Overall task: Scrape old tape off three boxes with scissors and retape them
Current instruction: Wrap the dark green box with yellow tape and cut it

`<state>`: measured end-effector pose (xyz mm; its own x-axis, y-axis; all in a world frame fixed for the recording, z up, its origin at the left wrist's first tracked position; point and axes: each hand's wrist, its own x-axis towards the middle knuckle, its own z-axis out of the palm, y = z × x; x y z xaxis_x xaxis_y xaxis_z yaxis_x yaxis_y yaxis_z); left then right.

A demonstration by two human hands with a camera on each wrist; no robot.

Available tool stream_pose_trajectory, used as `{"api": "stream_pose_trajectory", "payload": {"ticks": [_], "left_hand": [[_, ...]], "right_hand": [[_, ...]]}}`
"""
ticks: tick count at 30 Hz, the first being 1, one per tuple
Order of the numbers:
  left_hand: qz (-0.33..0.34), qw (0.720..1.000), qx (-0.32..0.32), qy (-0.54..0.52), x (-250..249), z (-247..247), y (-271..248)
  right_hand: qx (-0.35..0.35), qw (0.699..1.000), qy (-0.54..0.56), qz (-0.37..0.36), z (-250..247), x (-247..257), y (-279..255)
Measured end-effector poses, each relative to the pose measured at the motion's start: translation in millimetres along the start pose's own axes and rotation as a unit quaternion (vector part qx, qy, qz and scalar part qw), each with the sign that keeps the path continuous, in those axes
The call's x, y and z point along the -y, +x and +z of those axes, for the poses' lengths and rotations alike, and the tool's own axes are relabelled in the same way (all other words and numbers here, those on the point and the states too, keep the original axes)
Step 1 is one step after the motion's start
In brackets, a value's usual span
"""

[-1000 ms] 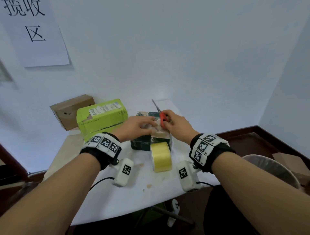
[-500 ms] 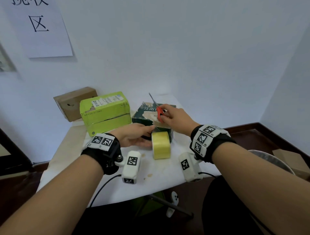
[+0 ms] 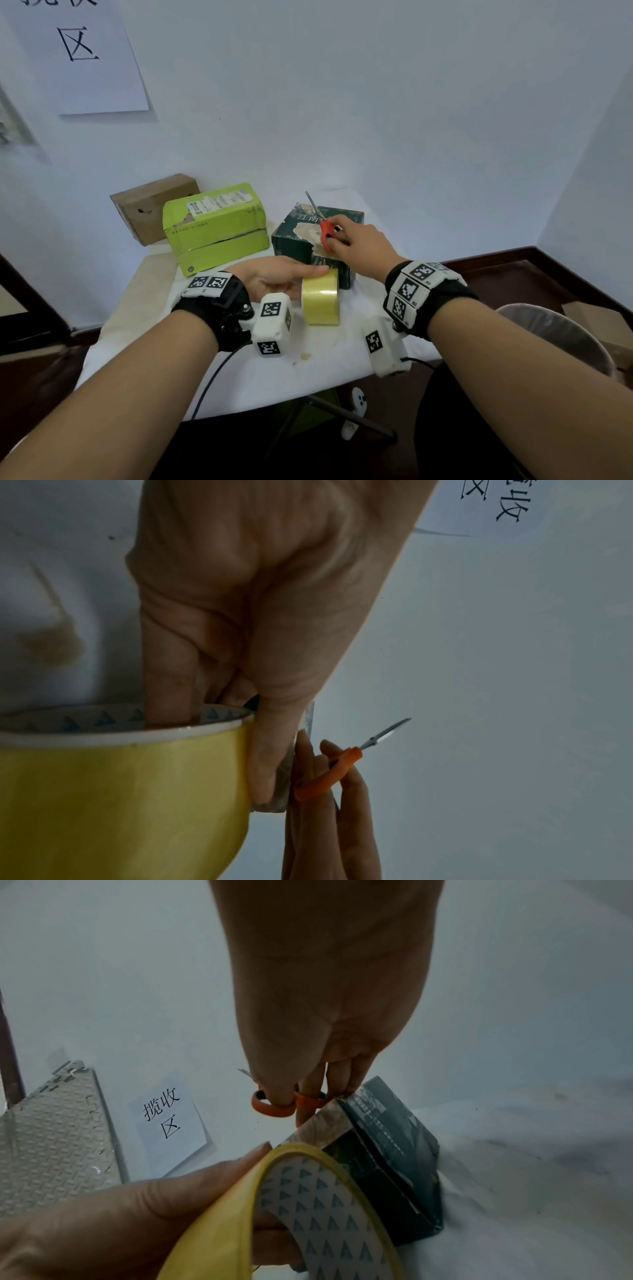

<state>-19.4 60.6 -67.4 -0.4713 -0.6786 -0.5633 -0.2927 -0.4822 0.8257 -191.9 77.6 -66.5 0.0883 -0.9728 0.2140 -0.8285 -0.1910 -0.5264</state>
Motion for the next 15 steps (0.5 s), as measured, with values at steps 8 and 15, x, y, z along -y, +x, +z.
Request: {"api": "stream_pose_trajectory", "payload": {"ticks": [8,15], "left_hand": [[-0.02,1.0,0.015,-0.005,-4.7,-3.3,2.6],[-0.033,0.999,0.009,0.03,-6.6,-7.6,1.7]], "right_hand": [[0.007,1.0,-0.011,0.003,-1.8,0.3,2.4],[0.004,1.0,-0.004,0.006,-0.3,-1.0,2.7]]}}
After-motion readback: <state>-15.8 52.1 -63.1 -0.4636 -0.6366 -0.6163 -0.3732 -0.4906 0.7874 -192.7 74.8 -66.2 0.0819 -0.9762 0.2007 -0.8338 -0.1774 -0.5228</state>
